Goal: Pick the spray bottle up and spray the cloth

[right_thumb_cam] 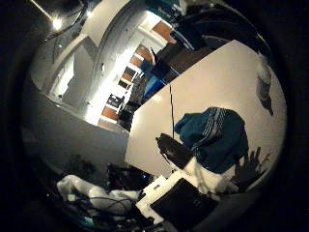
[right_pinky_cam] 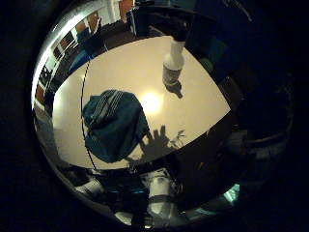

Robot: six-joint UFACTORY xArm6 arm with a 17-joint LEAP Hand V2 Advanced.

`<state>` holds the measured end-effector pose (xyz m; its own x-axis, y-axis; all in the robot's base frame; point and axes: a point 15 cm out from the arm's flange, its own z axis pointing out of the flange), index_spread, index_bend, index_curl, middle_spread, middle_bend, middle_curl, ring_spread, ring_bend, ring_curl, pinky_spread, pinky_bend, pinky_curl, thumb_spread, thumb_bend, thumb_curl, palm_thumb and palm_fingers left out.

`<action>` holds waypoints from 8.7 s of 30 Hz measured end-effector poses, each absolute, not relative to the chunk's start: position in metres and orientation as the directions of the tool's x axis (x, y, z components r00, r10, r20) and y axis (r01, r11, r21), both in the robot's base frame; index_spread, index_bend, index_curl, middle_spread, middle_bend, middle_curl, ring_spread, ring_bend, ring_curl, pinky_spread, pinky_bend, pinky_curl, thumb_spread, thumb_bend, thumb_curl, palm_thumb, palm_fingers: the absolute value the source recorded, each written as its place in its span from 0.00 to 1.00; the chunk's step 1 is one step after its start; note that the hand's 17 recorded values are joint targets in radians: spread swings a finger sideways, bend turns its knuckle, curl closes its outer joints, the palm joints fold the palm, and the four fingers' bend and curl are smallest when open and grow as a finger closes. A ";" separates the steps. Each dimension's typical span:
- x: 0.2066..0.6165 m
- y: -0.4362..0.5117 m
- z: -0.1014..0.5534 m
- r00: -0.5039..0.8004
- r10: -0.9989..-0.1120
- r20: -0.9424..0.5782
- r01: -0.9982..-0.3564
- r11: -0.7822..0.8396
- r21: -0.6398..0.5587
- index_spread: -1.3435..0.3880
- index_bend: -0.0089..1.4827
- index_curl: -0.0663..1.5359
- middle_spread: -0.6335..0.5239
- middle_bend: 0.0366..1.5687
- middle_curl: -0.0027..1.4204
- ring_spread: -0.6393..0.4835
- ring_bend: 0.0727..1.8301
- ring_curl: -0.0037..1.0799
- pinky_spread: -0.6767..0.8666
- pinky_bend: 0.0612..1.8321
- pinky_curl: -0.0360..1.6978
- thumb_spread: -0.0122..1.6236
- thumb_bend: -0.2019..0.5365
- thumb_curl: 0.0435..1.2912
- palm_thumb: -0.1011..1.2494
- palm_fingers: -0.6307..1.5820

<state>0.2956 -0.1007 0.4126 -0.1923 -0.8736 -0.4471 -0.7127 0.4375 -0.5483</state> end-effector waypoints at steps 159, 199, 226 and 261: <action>0.414 -0.094 0.414 0.220 -0.969 -0.114 -0.941 -0.179 -0.288 0.67 0.77 0.45 0.47 0.84 0.41 0.43 0.78 0.53 0.32 0.75 0.41 0.54 0.25 0.55 0.87 0.84; 0.410 0.025 0.295 0.425 -0.672 0.606 -0.905 -0.308 0.292 0.67 0.77 0.45 0.47 0.84 0.42 0.42 0.78 0.53 0.31 0.72 0.45 0.57 0.25 0.55 0.83 0.84; 0.431 0.234 0.439 0.351 -0.936 -0.032 -0.918 -0.337 -0.210 0.66 0.77 0.45 0.47 0.84 0.41 0.42 0.78 0.53 0.31 0.72 0.46 0.56 0.25 0.55 0.86 0.84; 0.467 0.312 0.309 0.325 -0.594 -0.736 -0.914 0.004 -0.407 0.66 0.76 0.46 0.47 0.84 0.41 0.43 0.78 0.53 0.31 0.72 0.46 0.51 0.25 0.59 0.86 0.84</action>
<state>0.4667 0.3124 0.3090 0.3252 -0.5939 -0.7359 -0.9135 0.0038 -0.4068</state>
